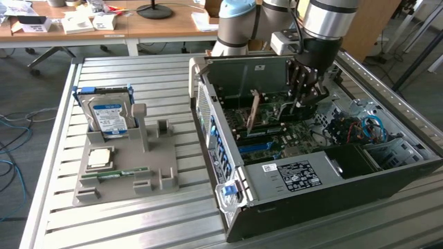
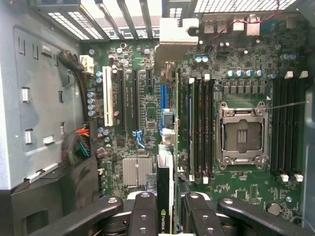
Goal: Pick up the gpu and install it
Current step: 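Insert the gpu into the slot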
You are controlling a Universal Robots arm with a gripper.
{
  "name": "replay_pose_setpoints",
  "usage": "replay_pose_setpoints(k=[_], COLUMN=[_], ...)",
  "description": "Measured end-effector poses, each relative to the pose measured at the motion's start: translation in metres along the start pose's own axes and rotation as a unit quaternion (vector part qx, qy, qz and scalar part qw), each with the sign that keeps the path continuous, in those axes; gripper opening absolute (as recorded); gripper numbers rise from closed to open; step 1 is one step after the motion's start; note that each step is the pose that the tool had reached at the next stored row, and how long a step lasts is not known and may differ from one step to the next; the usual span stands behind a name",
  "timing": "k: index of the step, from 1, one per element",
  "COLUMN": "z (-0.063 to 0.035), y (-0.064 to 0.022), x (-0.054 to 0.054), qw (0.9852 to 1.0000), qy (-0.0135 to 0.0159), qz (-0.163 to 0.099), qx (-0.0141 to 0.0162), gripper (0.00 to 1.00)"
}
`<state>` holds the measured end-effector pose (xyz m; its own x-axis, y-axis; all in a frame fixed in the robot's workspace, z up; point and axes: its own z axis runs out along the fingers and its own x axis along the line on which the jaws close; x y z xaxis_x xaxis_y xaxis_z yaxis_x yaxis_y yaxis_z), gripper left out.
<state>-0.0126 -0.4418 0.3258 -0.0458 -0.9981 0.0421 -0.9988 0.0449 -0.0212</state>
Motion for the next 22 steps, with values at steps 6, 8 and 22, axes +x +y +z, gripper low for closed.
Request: replay_pose_setpoints(k=[6,8,22], z=[0.0034,0.0034,0.0078], y=[0.0002,0.0002,0.0003], x=[-0.0001,-0.0001,0.0016], qw=[1.0000,1.0000,1.0000], qy=[0.0000,0.0001,-0.0065], qz=[0.000,0.000,0.000], qx=[0.0000,0.0000,-0.0003], gripper=[0.26,0.26,0.26])
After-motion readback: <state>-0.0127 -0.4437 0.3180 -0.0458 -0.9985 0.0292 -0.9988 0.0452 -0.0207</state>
